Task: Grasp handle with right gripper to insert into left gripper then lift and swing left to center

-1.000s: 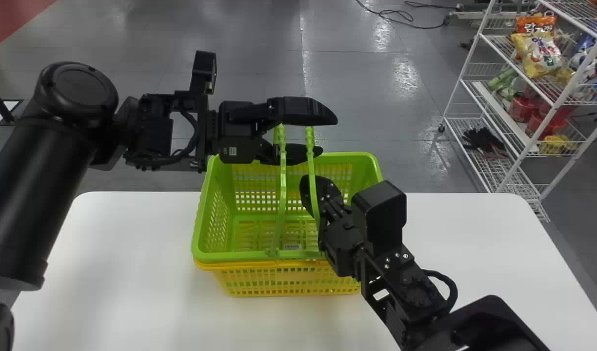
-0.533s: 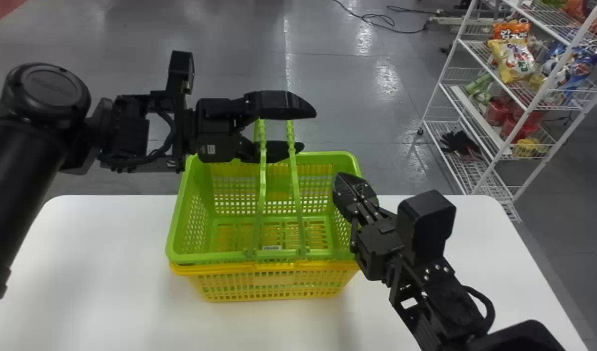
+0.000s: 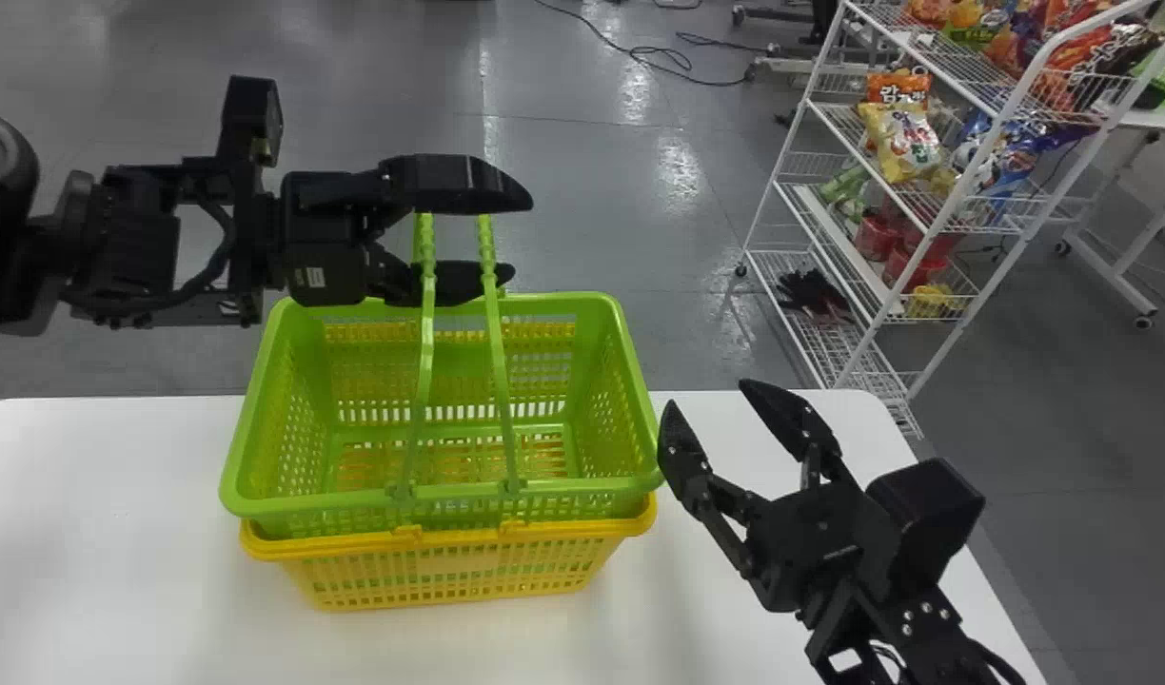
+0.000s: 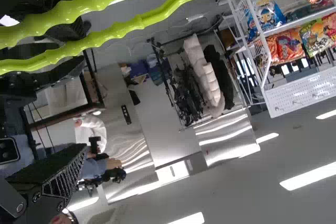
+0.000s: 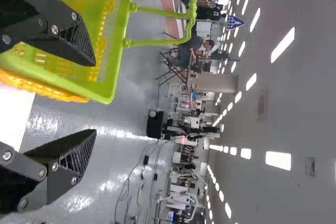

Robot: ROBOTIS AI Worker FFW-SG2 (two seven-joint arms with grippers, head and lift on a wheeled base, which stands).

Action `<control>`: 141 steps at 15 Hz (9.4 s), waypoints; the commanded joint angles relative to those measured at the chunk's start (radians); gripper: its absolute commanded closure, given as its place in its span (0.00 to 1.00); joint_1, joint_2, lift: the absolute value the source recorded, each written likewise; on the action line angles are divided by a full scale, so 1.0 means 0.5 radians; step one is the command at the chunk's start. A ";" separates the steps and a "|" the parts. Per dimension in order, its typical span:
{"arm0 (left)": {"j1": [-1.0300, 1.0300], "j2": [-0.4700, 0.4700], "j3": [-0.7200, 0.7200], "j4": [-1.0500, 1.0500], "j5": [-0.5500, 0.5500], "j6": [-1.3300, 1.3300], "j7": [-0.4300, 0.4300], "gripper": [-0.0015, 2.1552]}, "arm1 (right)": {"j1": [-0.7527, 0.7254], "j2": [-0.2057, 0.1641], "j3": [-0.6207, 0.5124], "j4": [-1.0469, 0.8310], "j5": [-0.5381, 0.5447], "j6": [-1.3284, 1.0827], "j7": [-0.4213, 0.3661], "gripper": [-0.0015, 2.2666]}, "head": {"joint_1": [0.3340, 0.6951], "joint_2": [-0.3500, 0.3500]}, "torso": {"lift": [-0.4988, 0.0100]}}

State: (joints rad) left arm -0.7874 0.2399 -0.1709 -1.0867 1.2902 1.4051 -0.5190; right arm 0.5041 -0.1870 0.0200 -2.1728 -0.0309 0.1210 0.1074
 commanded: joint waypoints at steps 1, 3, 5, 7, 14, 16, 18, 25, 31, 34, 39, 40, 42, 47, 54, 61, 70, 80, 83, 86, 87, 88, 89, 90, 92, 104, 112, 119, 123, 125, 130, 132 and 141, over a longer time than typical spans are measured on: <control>-0.048 0.017 0.001 0.054 0.064 0.017 0.007 0.08 | 0.087 -0.003 -0.104 -0.026 -0.070 -0.029 0.000 0.02 | 0.91 0.20 | 0.80; -0.097 0.017 -0.002 0.109 0.113 0.042 0.016 0.08 | 0.170 -0.013 -0.203 -0.069 -0.125 -0.035 0.003 0.02 | 0.90 0.17 | 0.80; -0.177 0.026 -0.029 0.185 0.187 0.085 0.026 0.08 | 0.222 -0.019 -0.273 -0.078 -0.181 -0.059 0.021 0.02 | 0.89 0.14 | 0.80; -0.238 0.045 -0.045 0.244 0.239 0.134 0.038 0.08 | 0.265 -0.016 -0.291 -0.048 -0.193 -0.194 0.021 0.02 | 0.86 0.11 | 0.80; -0.521 0.112 -0.170 0.514 0.531 0.287 0.130 0.08 | 0.372 0.012 -0.298 0.075 -0.190 -0.440 0.040 0.03 | 0.83 0.09 | 0.80; -0.607 0.131 -0.213 0.578 0.592 0.306 0.151 0.08 | 0.394 0.027 -0.295 0.090 -0.190 -0.483 0.043 0.03 | 0.82 0.10 | 0.80; -0.674 0.140 -0.226 0.615 0.635 0.330 0.182 0.08 | 0.412 0.049 -0.291 0.121 -0.181 -0.538 0.043 0.03 | 0.80 0.10 | 0.80; -0.840 0.198 -0.269 0.682 0.736 0.332 0.225 0.13 | 0.452 0.098 -0.285 0.244 -0.171 -0.777 0.074 0.03 | 0.74 0.12 | 0.80; -0.910 0.229 -0.290 0.793 0.825 0.332 0.201 0.80 | 0.443 0.116 -0.276 0.277 -0.171 -0.826 0.074 0.03 | 0.69 0.14 | 0.80; -0.966 0.244 -0.318 0.817 0.828 0.332 0.210 0.93 | 0.443 0.132 -0.273 0.302 -0.171 -0.875 0.074 0.03 | 0.67 0.15 | 0.80; -1.030 0.352 -0.404 0.793 0.825 0.332 0.194 0.98 | 0.449 0.141 -0.273 0.323 -0.177 -0.924 0.074 0.03 | 0.65 0.16 | 0.80; -1.048 0.413 -0.456 0.790 0.825 0.332 0.185 0.98 | 0.458 0.141 -0.279 0.323 -0.184 -0.961 0.071 0.03 | 0.65 0.17 | 0.80; -1.076 0.563 -0.542 0.781 0.822 0.332 0.145 0.98 | 0.464 0.141 -0.301 0.333 -0.202 -0.986 0.074 0.03 | 0.65 0.21 | 0.80; -1.082 1.067 -0.683 0.682 0.837 0.332 0.044 0.98 | 0.474 0.138 -0.334 0.345 -0.227 -1.004 0.077 0.03 | 0.68 0.35 | 0.80; -0.570 1.791 -0.364 0.360 1.095 0.332 0.026 0.98 | 0.480 0.122 -0.371 0.345 -0.269 -1.029 0.077 0.03 | 0.74 0.61 | 0.80; 1.234 1.945 1.210 -0.069 1.190 0.332 0.010 0.99 | 0.483 0.113 -0.402 0.379 -0.309 -1.065 0.101 0.03 | 0.98 0.79 | 0.80; 2.863 1.364 2.545 -0.962 1.325 0.332 0.032 0.99 | 0.458 0.104 -0.417 0.455 -0.365 -1.164 0.129 0.03 | 1.00 0.84 | 0.80; 3.259 0.760 2.526 -1.870 1.399 0.332 0.133 0.99 | 0.415 0.079 -0.445 0.532 -0.429 -1.274 0.169 0.03 | 1.00 0.60 | 0.80; 3.274 0.674 2.437 -2.091 1.430 0.332 0.188 0.99 | 0.415 0.076 -0.451 0.557 -0.429 -1.274 0.181 0.03 | 1.00 0.49 | 0.80; 3.268 0.622 2.318 -2.195 1.430 0.332 0.250 0.99 | 0.415 0.073 -0.445 0.590 -0.426 -1.274 0.187 0.03 | 1.00 0.33 | 0.80; 3.253 0.612 2.265 -2.220 1.430 0.332 0.280 0.99 | 0.415 0.073 -0.439 0.597 -0.411 -1.268 0.187 0.03 | 1.00 0.30 | 0.80; 3.238 0.603 2.219 -2.247 1.430 0.332 0.296 0.99 | 0.415 0.073 -0.430 0.603 -0.401 -1.268 0.187 0.03 | 1.00 0.28 | 0.80; 3.213 0.594 2.167 -2.272 1.426 0.332 0.314 0.99 | 0.415 0.076 -0.414 0.606 -0.386 -1.268 0.187 0.03 | 1.00 0.24 | 0.80; 3.182 0.588 2.112 -2.300 1.420 0.332 0.332 0.99 | 0.415 0.076 -0.396 0.612 -0.377 -1.268 0.187 0.03 | 1.00 0.22 | 0.80; 3.115 0.563 2.002 -2.339 1.417 0.332 0.360 0.99 | 0.415 0.082 -0.368 0.615 -0.346 -1.256 0.184 0.03 | 1.00 0.19 | 0.80; 2.722 0.477 1.244 -2.428 1.196 0.332 0.541 0.99 | 0.415 0.098 -0.249 0.624 -0.254 -1.237 0.184 0.03 | 1.00 0.01 | 0.80; 2.526 0.459 0.989 -2.364 1.067 0.332 0.596 0.99 | 0.437 0.098 -0.242 0.630 -0.254 -1.250 0.184 0.03 | 1.00 0.00 | 0.80; 2.495 0.465 1.011 -2.361 1.138 0.332 0.651 0.99 | 0.443 0.098 -0.239 0.636 -0.254 -1.262 0.184 0.03 | 1.00 0.00 | 0.80; 2.464 0.471 0.989 -2.339 1.169 0.332 0.691 0.99 | 0.452 0.098 -0.233 0.636 -0.254 -1.268 0.184 0.03 | 1.00 0.00 | 0.80; 2.461 0.484 0.977 -2.309 1.218 0.332 0.728 0.99 | 0.455 0.098 -0.236 0.636 -0.257 -1.268 0.184 0.03 | 1.00 0.00 | 0.80; 2.452 0.502 0.971 -2.309 1.248 0.332 0.765 0.99 | 0.455 0.098 -0.236 0.636 -0.257 -1.274 0.184 0.03 | 1.00 0.00 | 0.80; 2.434 0.508 0.949 -2.281 1.276 0.332 0.777 0.99 | 0.455 0.098 -0.236 0.636 -0.257 -1.274 0.184 0.03 | 1.00 0.00 | 0.80; 2.409 0.517 0.946 -2.251 1.307 0.332 0.802 0.99 | 0.455 0.101 -0.236 0.646 -0.260 -1.280 0.184 0.03 | 1.00 0.00 | 0.80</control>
State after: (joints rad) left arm 0.4180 0.4985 0.3025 -2.2130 1.9417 1.5701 -0.1180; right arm 0.7309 -0.1372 -0.0983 -1.8508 -0.1611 -0.5186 0.1994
